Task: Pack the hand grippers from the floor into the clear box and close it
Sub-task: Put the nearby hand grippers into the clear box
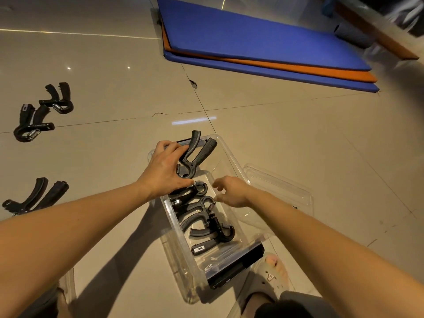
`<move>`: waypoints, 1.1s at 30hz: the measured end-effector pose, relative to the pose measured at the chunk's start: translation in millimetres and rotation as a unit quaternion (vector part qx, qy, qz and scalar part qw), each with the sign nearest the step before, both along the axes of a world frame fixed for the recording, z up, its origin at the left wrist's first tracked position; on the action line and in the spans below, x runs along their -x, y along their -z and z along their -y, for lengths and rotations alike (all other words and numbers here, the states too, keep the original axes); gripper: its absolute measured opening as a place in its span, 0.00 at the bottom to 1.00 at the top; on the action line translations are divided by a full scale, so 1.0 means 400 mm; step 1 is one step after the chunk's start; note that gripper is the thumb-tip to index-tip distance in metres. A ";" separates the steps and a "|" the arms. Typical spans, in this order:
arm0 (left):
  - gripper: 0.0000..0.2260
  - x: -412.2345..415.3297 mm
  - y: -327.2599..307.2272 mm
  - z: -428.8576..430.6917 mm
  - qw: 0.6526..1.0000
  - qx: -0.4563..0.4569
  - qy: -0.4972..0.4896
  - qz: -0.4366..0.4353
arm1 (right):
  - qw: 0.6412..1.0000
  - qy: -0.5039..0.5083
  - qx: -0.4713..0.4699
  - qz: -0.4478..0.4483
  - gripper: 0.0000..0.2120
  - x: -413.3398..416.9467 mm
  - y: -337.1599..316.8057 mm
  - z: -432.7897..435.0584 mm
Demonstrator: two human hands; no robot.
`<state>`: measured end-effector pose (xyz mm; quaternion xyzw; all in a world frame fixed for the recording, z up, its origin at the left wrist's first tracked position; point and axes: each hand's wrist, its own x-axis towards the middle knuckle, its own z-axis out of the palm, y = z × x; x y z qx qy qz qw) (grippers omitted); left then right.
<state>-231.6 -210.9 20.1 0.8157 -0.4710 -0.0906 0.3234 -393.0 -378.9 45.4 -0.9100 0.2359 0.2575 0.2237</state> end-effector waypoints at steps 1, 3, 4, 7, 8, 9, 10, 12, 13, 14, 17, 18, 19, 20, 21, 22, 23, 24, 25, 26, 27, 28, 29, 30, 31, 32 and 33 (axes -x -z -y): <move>0.43 0.002 -0.006 -0.005 1.000 -0.001 0.004 -0.005 | 0.999 0.028 -0.027 0.019 0.22 -0.001 -0.047 0.020; 0.43 0.007 -0.023 -0.013 1.000 -0.005 0.020 -0.014 | 0.983 0.131 -0.102 0.083 0.18 -0.002 -0.120 0.058; 0.44 0.008 -0.034 -0.016 0.999 -0.011 0.037 -0.017 | 0.963 0.190 -0.142 0.126 0.17 -0.002 -0.147 0.073; 0.47 0.012 -0.072 -0.019 0.993 -0.036 0.112 -0.010 | 0.876 0.335 -0.284 0.202 0.17 0.001 -0.182 0.088; 0.47 0.010 -0.087 -0.021 0.990 -0.042 0.137 -0.002 | 0.855 0.352 -0.321 0.204 0.17 0.003 -0.181 0.085; 0.48 0.008 -0.103 -0.023 0.987 -0.044 0.157 0.005 | 0.847 0.354 -0.342 0.199 0.16 0.006 -0.176 0.081; 0.48 0.006 -0.121 -0.025 0.984 -0.044 0.173 0.008 | 0.846 0.349 -0.355 0.192 0.16 0.011 -0.169 0.076; 0.48 0.000 -0.156 -0.028 0.980 -0.054 0.192 0.011 | 0.840 0.341 -0.379 0.184 0.16 0.016 -0.159 0.067; 0.48 -0.003 -0.173 -0.028 0.977 -0.066 0.200 0.013 | 0.834 0.342 -0.388 0.189 0.17 0.017 -0.158 0.062; 0.48 -0.005 -0.190 -0.027 0.974 -0.080 0.210 0.016 | 0.829 0.344 -0.394 0.198 0.19 0.016 -0.160 0.059; 0.48 -0.001 -0.239 -0.020 0.961 -0.115 0.249 0.027 | 0.839 0.317 -0.390 0.211 0.19 0.012 -0.176 0.055; 0.47 0.002 -0.254 -0.015 0.958 -0.119 0.260 0.031 | 0.846 0.300 -0.390 0.206 0.18 0.015 -0.180 0.053; 0.46 0.003 -0.270 -0.008 0.956 -0.120 0.267 0.035 | 0.848 0.291 -0.395 0.203 0.17 0.019 -0.183 0.051; 0.46 0.004 -0.286 -0.002 0.954 -0.121 0.272 0.041 | 0.841 0.292 -0.405 0.207 0.16 0.026 -0.186 0.051; 0.45 0.004 -0.301 0.003 0.952 -0.118 0.276 0.055 | 0.830 0.301 -0.416 0.218 0.16 0.034 -0.190 0.052; 0.45 0.004 -0.314 0.008 0.952 -0.108 0.277 0.078 | 0.816 0.312 -0.426 0.234 0.14 0.043 -0.197 0.054; 0.44 0.005 -0.322 0.011 0.954 -0.092 0.267 0.099 | 0.804 0.325 -0.430 0.252 0.13 0.055 -0.206 0.057; 0.44 0.009 -0.326 0.012 0.963 -0.073 0.240 0.099 | 0.791 0.342 -0.431 0.269 0.11 0.068 -0.215 0.062; 0.44 0.017 -0.327 0.010 0.977 -0.058 0.193 0.065 | 0.777 0.360 -0.431 0.286 0.09 0.083 -0.223 0.067; 0.42 0.033 -0.324 0.007 0.989 -0.044 0.142 -0.009 | 0.761 0.379 -0.432 0.301 0.08 0.100 -0.229 0.070; 0.38 0.052 -0.316 0.006 0.989 -0.027 0.102 -0.108 | 0.745 0.395 -0.437 0.314 0.08 0.117 -0.232 0.073; 0.31 0.073 -0.307 0.007 0.973 -0.007 0.083 -0.214 | 0.731 0.408 -0.441 0.324 0.08 0.130 -0.234 0.072; 0.22 0.094 -0.298 0.010 0.951 0.016 0.075 -0.300 | 0.719 0.420 -0.444 0.331 0.08 0.140 -0.235 0.067; 0.16 0.114 -0.293 0.015 0.929 0.037 0.061 -0.363 | 0.709 0.431 -0.445 0.338 0.08 0.149 -0.234 0.060; 0.13 0.128 -0.291 0.022 0.911 0.059 0.045 -0.406 | 0.700 0.441 -0.444 0.344 0.08 0.156 -0.233 0.052; 0.13 0.140 -0.292 0.029 0.897 0.079 0.030 -0.434 | 0.692 0.450 -0.443 0.349 0.08 0.163 -0.231 0.045; 0.12 0.150 -0.295 0.034 0.886 0.094 0.019 -0.453 | 0.687 0.457 -0.442 0.352 0.09 0.171 -0.229 0.039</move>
